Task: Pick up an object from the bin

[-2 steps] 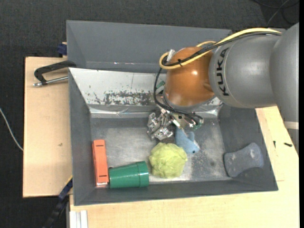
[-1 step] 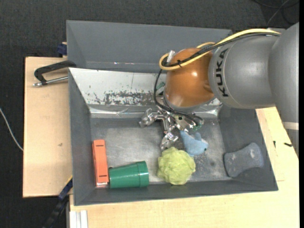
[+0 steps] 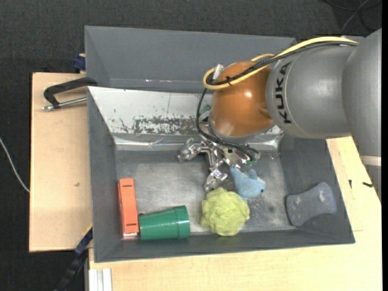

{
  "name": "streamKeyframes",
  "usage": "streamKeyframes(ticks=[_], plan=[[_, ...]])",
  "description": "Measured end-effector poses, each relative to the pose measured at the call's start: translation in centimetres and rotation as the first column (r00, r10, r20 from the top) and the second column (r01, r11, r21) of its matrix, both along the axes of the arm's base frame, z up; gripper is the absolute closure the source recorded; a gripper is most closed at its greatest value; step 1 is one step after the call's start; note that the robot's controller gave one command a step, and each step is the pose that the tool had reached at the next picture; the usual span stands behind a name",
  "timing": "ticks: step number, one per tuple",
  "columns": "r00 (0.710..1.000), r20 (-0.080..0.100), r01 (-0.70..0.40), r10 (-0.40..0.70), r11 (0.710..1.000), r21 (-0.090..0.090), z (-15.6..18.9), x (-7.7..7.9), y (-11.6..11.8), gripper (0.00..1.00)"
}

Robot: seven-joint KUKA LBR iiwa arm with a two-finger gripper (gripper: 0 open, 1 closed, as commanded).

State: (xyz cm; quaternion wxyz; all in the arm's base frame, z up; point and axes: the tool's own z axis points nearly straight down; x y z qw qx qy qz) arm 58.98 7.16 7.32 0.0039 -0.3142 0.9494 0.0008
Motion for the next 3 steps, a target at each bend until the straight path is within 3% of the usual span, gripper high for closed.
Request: streamKeyframes(ticks=[1, 2, 3], plan=[[0.998, 0.008, -0.059, 0.059, 0.998, 0.003, 0.1, -1.8, -1.5, 0.0], [0.967, 0.009, -0.254, 0.254, 0.967, -0.003, 0.1, -5.5, -7.0, 0.0], [0.993, -0.001, -0.12, 0.12, 0.993, -0.002, 2.7, -4.7, -8.6, 1.0]])
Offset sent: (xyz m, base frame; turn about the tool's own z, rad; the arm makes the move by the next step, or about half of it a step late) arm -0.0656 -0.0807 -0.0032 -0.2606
